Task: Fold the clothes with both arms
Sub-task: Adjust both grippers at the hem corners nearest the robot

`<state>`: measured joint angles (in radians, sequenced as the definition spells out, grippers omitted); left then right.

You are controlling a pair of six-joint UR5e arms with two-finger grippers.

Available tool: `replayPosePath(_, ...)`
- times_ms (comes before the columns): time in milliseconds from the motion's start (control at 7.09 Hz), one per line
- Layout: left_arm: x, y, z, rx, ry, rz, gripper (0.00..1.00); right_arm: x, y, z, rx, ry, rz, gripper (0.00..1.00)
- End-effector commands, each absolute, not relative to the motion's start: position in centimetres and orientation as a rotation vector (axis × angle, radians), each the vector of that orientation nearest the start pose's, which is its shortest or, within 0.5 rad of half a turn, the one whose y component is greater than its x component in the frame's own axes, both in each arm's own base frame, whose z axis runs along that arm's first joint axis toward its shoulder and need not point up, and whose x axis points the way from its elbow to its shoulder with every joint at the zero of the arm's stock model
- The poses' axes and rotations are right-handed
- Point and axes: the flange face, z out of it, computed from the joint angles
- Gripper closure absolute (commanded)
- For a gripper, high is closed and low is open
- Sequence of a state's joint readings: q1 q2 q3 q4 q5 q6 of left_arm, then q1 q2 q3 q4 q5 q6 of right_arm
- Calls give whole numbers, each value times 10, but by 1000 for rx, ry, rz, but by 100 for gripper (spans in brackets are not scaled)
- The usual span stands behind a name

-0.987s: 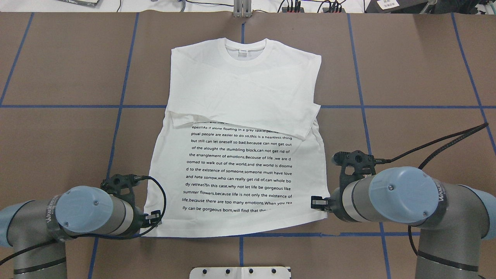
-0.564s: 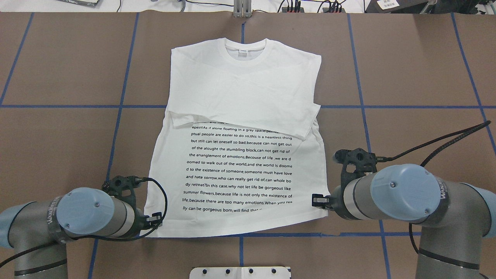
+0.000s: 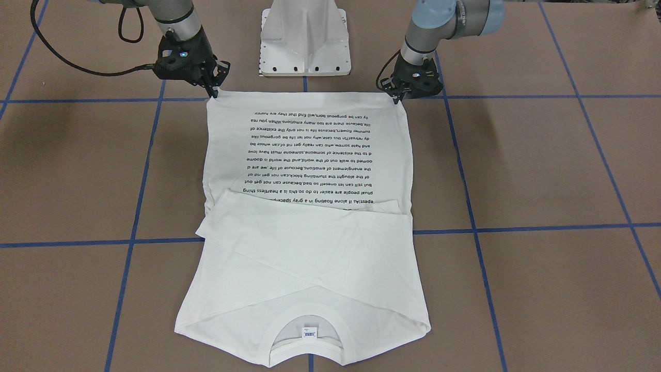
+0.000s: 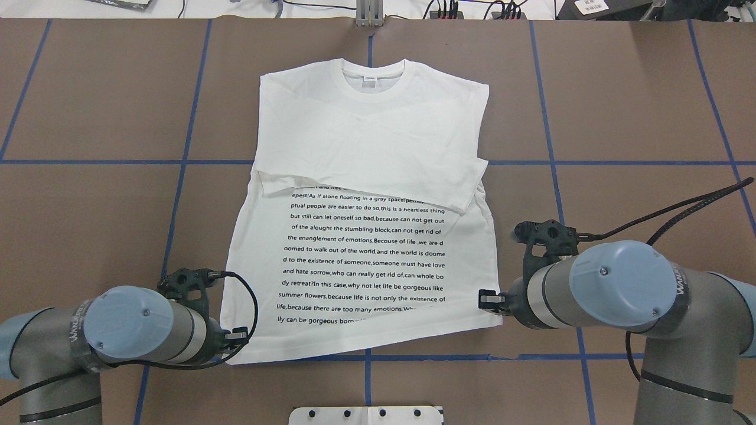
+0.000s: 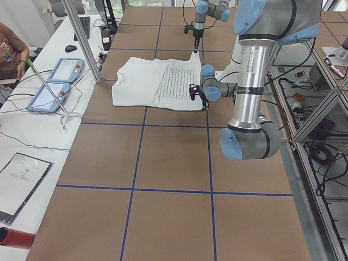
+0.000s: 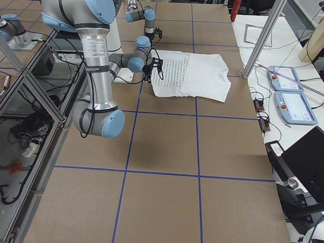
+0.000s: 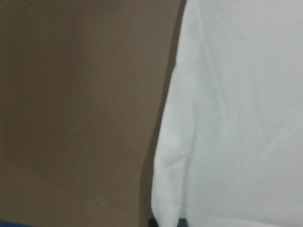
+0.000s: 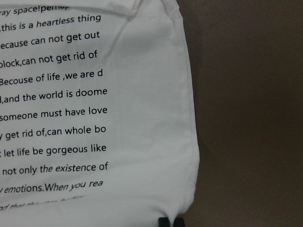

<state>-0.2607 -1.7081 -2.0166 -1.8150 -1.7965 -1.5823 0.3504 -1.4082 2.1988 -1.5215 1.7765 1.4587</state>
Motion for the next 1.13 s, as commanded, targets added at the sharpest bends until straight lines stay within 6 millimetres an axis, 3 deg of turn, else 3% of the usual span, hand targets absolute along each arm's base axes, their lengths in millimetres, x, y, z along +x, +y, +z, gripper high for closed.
replayPosePath(0, 465, -239, 336, -107, 891, -151, 100, -415, -274, 294, 3, -861, 140, 100)
replayPosePath(282, 447, -229, 307, -155, 909, -133, 100, -407, -273, 295, -17, -864, 139, 100)
replayPosePath(564, 421, -224, 281, -152, 931, -132, 100, -373, -254, 301, -71, -868, 113, 100)
replayPosePath(987, 395, -210, 248, -199, 986, -92, 100, -364, -240, 300, -214, -891, 56, 100)
